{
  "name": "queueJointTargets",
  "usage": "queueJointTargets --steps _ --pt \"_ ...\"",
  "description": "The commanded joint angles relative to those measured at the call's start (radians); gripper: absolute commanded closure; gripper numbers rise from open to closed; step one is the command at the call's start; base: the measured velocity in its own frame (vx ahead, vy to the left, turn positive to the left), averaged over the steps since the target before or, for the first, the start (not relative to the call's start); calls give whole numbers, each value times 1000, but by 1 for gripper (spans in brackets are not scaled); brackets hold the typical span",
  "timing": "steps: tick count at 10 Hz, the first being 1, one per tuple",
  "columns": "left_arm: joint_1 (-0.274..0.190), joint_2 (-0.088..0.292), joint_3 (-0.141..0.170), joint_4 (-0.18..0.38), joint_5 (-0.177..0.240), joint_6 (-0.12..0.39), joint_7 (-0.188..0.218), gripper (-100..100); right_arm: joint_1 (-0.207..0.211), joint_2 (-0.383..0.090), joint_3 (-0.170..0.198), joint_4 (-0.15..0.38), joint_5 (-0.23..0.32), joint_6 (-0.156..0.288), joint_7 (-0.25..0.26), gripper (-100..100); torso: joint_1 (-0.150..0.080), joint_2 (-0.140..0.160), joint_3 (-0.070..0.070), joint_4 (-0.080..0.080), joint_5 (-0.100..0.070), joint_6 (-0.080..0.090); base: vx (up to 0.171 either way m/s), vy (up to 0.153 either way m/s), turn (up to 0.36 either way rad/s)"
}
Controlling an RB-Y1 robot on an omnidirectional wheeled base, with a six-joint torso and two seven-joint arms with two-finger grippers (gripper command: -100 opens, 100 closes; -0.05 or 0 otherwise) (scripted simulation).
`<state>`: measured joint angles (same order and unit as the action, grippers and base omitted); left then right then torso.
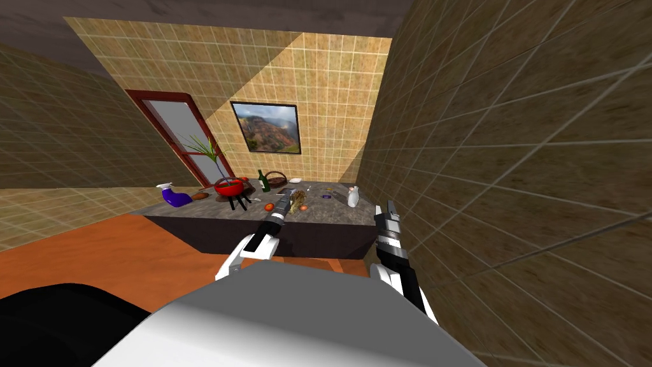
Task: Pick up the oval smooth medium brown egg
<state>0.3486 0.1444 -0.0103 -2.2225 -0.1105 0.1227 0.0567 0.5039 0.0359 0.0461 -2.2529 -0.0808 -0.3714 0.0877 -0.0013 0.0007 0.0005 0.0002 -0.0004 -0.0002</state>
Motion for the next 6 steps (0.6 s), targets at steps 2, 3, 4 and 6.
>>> queueJointTargets --steps 2,3,4,6 --pt "-31 2 -4 11 5 79 -8 -100 0 0 0 0 0 0 0 0 0 0 0 0 0 0 -3 -22 -34" --pt "-31 2 -4 11 5 109 -8 -100 0 0 0 0 0 0 0 0 0 0 0 0 0 0 0 -18 -24" --pt "-53 3 -6 22 10 136 -13 -100 0 0 0 0 0 0 0 0 1 -1 0 0 0 0 3 -19 -44" --pt "-75 5 -7 34 15 196 -17 -100 0 0 0 0 0 0 0 0 1 -1 0 0 0 0 3 -14 -29"
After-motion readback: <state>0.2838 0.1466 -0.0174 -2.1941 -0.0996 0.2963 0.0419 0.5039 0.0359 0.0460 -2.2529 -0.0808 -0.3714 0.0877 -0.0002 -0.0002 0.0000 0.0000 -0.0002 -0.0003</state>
